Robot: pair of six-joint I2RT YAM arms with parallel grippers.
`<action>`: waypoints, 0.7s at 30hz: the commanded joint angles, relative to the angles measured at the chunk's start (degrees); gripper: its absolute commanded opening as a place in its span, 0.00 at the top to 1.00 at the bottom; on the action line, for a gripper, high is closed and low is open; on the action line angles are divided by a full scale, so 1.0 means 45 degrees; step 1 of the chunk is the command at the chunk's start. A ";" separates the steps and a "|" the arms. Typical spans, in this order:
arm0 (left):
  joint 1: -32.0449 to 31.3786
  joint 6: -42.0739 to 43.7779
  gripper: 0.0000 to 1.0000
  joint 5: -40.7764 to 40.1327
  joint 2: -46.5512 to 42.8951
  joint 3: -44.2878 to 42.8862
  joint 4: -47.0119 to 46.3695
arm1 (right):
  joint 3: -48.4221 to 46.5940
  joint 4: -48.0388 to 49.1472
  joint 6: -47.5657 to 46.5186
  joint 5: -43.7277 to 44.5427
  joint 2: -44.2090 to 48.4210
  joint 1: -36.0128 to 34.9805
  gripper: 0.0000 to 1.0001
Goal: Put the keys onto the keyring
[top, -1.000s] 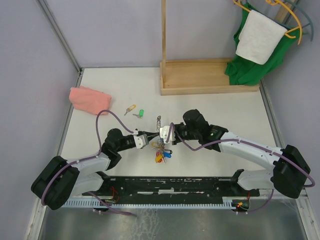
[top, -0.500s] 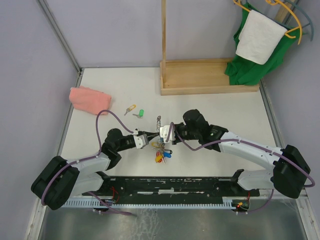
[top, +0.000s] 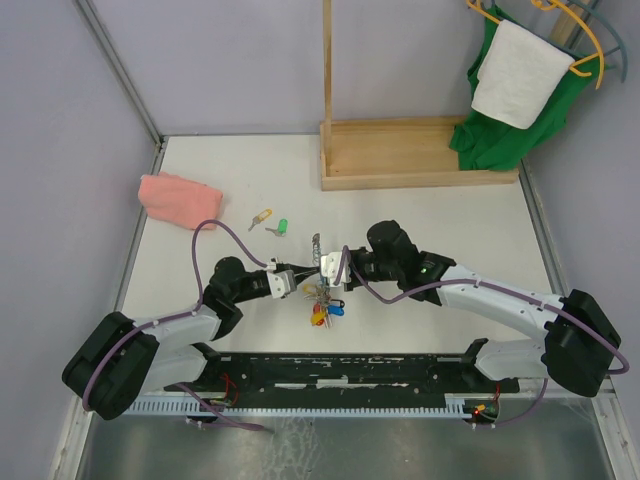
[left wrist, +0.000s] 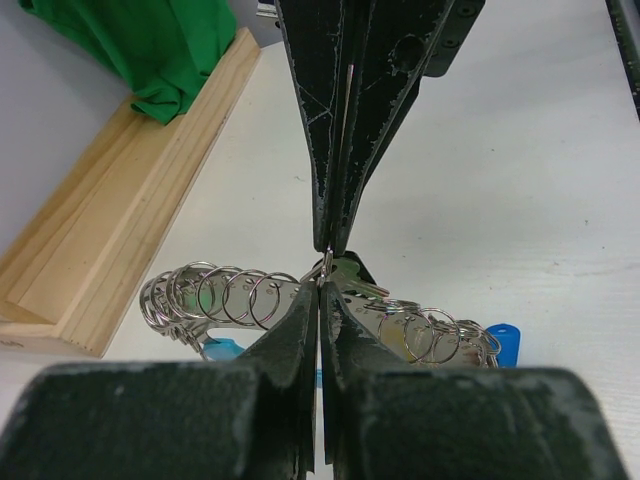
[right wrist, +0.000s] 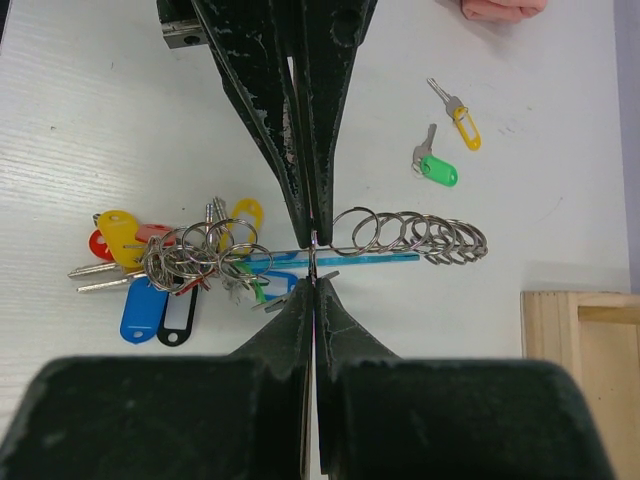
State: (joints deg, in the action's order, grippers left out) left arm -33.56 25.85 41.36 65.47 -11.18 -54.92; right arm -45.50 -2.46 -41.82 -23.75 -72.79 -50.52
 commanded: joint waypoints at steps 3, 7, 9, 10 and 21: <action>-0.0063 -0.0427 0.97 0.0354 -0.0196 -0.0368 -0.0614 | -0.0044 0.1157 0.0297 -0.0845 0.0572 -0.0052 0.99; -0.0080 -0.0578 0.97 -0.0125 -0.0326 -0.0576 0.0144 | -0.0259 0.1060 0.0376 -0.0875 0.0474 -0.0061 0.99; -0.0098 -0.0527 0.97 -0.0419 -0.0420 -0.0597 0.0488 | -0.0397 0.1034 0.0433 -0.0906 0.0297 -0.0063 0.99; -0.0110 -0.0460 0.97 -0.0498 -0.0496 -0.0628 0.0688 | -0.0454 0.1020 0.0462 -0.0928 0.0236 -0.0067 0.99; -0.0237 -0.1792 0.97 -0.1003 -0.0837 -0.0514 -0.0225 | -0.1022 0.0197 0.0358 -0.0970 -0.0400 -0.0081 0.99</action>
State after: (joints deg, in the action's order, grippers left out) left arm -34.26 23.66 38.39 63.16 -11.97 -48.95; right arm -47.00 -2.74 -40.34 -25.69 -73.95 -50.52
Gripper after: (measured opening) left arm 0.040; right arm 0.011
